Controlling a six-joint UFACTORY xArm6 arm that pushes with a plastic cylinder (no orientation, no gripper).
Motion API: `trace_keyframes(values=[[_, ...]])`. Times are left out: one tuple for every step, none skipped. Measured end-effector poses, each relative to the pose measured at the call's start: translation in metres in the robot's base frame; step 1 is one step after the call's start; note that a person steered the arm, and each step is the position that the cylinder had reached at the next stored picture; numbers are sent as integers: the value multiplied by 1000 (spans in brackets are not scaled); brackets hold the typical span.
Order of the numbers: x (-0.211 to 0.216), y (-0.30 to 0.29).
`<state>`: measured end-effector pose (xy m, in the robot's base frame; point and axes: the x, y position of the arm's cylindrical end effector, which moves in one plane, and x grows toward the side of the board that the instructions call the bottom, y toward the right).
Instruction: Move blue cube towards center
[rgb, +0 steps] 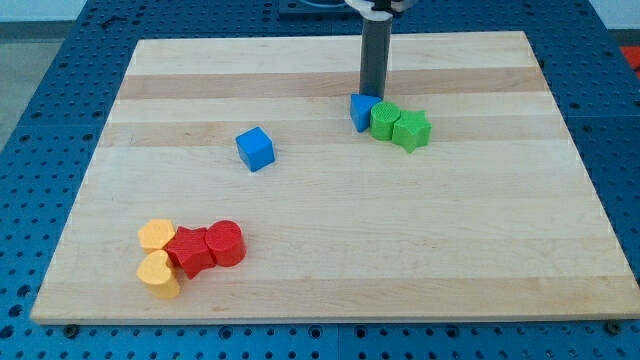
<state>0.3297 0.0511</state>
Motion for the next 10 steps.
trace_keyframes(values=[[-27,-7],[-53,-58],[-39,-112],[4,-166],[29,-199],[84,-214],[97,-214],[104,-180],[104,-132],[103,-89]])
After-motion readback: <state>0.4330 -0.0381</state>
